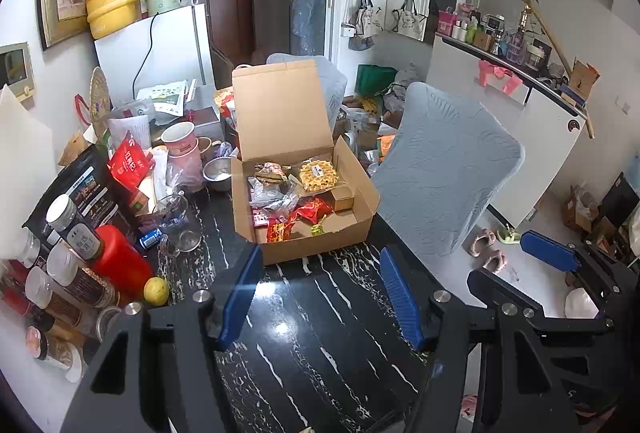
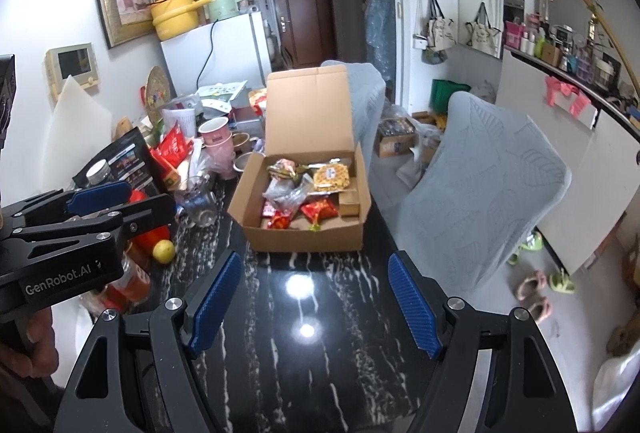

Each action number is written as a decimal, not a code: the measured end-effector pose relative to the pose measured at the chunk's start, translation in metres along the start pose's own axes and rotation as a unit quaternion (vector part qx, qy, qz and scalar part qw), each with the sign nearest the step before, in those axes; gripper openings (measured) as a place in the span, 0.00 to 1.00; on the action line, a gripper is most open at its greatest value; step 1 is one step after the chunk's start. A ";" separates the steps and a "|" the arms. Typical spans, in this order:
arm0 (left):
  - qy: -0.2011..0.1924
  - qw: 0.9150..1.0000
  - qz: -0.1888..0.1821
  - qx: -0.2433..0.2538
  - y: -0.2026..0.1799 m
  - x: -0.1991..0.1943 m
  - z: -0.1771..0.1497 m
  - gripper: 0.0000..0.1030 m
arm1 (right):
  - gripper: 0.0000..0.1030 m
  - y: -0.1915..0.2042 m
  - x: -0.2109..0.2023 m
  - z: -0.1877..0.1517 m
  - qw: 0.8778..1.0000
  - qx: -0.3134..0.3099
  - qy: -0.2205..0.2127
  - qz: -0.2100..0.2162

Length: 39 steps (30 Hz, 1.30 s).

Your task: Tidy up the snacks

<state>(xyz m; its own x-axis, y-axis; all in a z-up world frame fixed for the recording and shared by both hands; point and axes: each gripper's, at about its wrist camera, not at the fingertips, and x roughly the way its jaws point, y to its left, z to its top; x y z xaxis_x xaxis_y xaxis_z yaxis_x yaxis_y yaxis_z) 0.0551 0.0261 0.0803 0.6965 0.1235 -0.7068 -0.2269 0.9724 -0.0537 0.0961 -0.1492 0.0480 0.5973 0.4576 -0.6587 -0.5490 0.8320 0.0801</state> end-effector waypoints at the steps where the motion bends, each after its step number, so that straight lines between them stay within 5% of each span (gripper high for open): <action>1: 0.001 1.000 0.001 0.001 0.000 0.000 0.000 0.59 | 0.75 0.001 0.000 0.001 1.000 0.000 0.000 0.000; 39: 0.006 1.000 -0.003 0.023 -0.015 0.000 -0.001 0.59 | 0.75 -0.006 -0.005 -0.005 1.000 0.014 0.004 -0.014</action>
<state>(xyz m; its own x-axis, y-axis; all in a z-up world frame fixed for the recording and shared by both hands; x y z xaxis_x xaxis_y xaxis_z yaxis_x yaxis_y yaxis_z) 0.0574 0.0110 0.0805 0.6896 0.1162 -0.7148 -0.1910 0.9813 -0.0248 0.0938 -0.1583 0.0472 0.6077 0.4313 -0.6668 -0.5152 0.8531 0.0823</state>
